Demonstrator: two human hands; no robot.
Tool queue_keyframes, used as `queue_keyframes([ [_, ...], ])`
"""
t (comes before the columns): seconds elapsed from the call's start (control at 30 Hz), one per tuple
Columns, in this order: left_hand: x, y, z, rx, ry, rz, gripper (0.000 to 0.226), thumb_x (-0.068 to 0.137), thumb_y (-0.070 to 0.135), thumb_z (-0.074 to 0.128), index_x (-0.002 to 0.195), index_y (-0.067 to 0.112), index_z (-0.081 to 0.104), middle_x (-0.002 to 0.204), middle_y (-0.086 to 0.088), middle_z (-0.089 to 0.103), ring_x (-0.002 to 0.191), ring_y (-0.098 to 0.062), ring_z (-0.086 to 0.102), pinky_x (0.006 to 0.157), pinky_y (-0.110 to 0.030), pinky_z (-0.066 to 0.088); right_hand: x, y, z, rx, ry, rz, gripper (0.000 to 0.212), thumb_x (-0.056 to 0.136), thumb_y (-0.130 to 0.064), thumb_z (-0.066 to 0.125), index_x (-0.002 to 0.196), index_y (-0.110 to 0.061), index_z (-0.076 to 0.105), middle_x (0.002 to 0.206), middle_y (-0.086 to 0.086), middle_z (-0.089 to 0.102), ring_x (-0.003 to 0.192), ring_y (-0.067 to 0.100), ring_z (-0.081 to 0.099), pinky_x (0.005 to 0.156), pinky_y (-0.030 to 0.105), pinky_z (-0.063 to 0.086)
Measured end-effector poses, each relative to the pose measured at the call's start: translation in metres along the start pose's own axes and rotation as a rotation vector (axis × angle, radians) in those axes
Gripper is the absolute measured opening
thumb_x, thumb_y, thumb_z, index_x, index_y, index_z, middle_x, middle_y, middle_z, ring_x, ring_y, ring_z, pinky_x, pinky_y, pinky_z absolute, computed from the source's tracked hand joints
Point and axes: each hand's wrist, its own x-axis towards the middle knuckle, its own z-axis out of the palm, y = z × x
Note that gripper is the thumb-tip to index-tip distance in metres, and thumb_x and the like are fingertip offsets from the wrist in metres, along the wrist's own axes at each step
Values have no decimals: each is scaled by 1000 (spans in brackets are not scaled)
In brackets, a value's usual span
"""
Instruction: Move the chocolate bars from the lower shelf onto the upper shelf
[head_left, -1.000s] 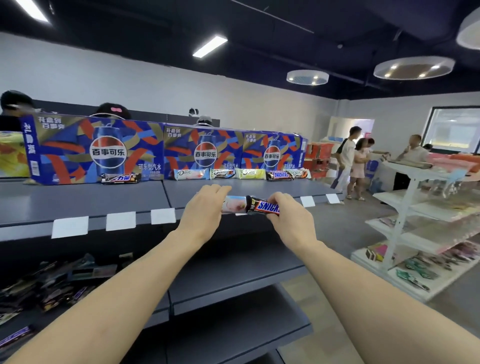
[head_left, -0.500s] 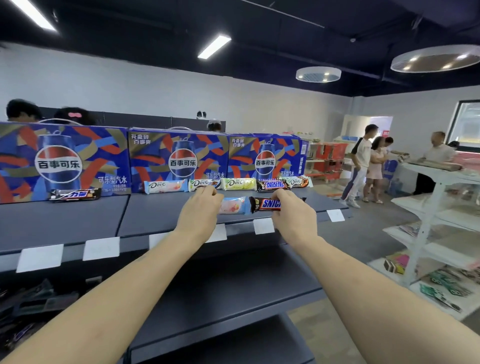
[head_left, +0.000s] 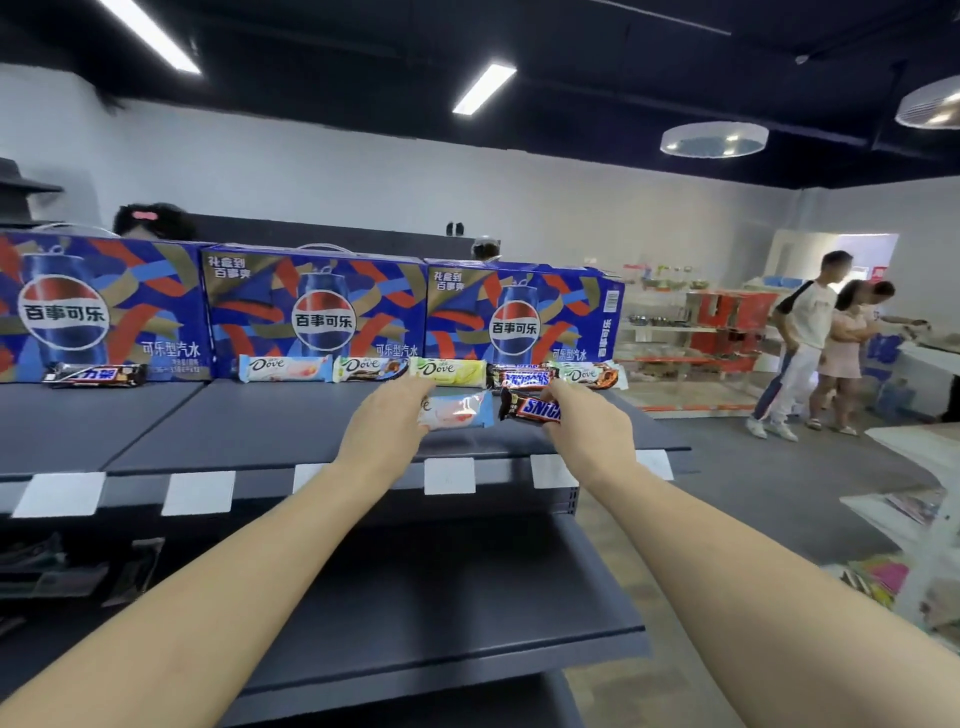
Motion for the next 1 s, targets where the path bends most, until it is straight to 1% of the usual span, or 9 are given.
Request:
queue_keyframes([
  [0.1, 5, 3, 5, -59, 18, -60, 58, 82, 10, 73, 136, 21, 52, 123, -2, 63, 113, -22, 58, 95, -39, 49, 17, 7, 15, -2, -38, -37, 37, 90, -17, 62, 124, -29, 54, 112, 0, 63, 93, 23, 62, 62, 31, 43],
  [0.17, 12, 0, 7, -52, 25, -76, 62, 82, 11, 74, 138, 21, 50, 127, -1, 62, 116, -20, 56, 97, -36, 47, 29, 11, 26, 5, -74, -47, 40, 90, -16, 62, 127, -31, 54, 115, 2, 62, 94, 25, 62, 66, 32, 48],
  [0.23, 22, -6, 11, -33, 31, -74, 61, 82, 12, 74, 138, 22, 50, 129, 0, 62, 118, -19, 55, 97, -33, 44, 43, 14, 37, 9, -114, -50, 41, 91, -18, 63, 128, -32, 55, 118, 3, 62, 96, 26, 62, 69, 34, 49],
  [0.37, 43, -21, 23, 15, -10, -69, 59, 82, 13, 73, 137, 21, 51, 128, 1, 61, 117, -19, 55, 97, -34, 46, 71, 23, 60, 22, -166, -68, 40, 92, -18, 62, 129, -32, 57, 118, 4, 63, 101, 27, 61, 68, 33, 46],
  [0.5, 65, -30, 39, 51, -26, -47, 57, 82, 11, 73, 135, 21, 53, 129, 1, 61, 118, -19, 55, 98, -34, 45, 96, 31, 78, 37, -211, -109, 41, 94, -22, 61, 134, -30, 54, 124, 6, 60, 108, 28, 58, 80, 36, 50],
  [0.57, 74, -32, 47, 76, -37, -31, 54, 83, 12, 71, 134, 20, 53, 130, 1, 60, 119, -19, 54, 98, -34, 44, 104, 33, 84, 40, -222, -117, 42, 94, -22, 59, 135, -29, 52, 124, 6, 59, 109, 29, 58, 81, 37, 51],
  [0.73, 92, -28, 60, 100, -58, -23, 53, 85, 13, 70, 135, 20, 52, 132, 1, 58, 120, -20, 52, 98, -33, 43, 120, 38, 95, 80, -204, -91, 42, 92, -12, 54, 131, -28, 55, 121, 4, 56, 103, 29, 59, 73, 35, 48],
  [0.87, 99, -22, 66, 126, -61, -39, 51, 86, 12, 68, 133, 21, 53, 130, 1, 58, 119, -20, 52, 98, -36, 44, 132, 41, 102, 110, -200, -76, 42, 91, -10, 56, 129, -26, 57, 125, 3, 53, 106, 28, 58, 79, 37, 51],
  [1.0, 101, -19, 70, 150, -67, -54, 53, 86, 12, 68, 135, 22, 52, 132, 2, 57, 120, -19, 51, 100, -34, 43, 141, 42, 107, 115, -187, -74, 37, 88, -8, 58, 121, -25, 61, 115, 2, 54, 99, 27, 58, 69, 32, 44],
])
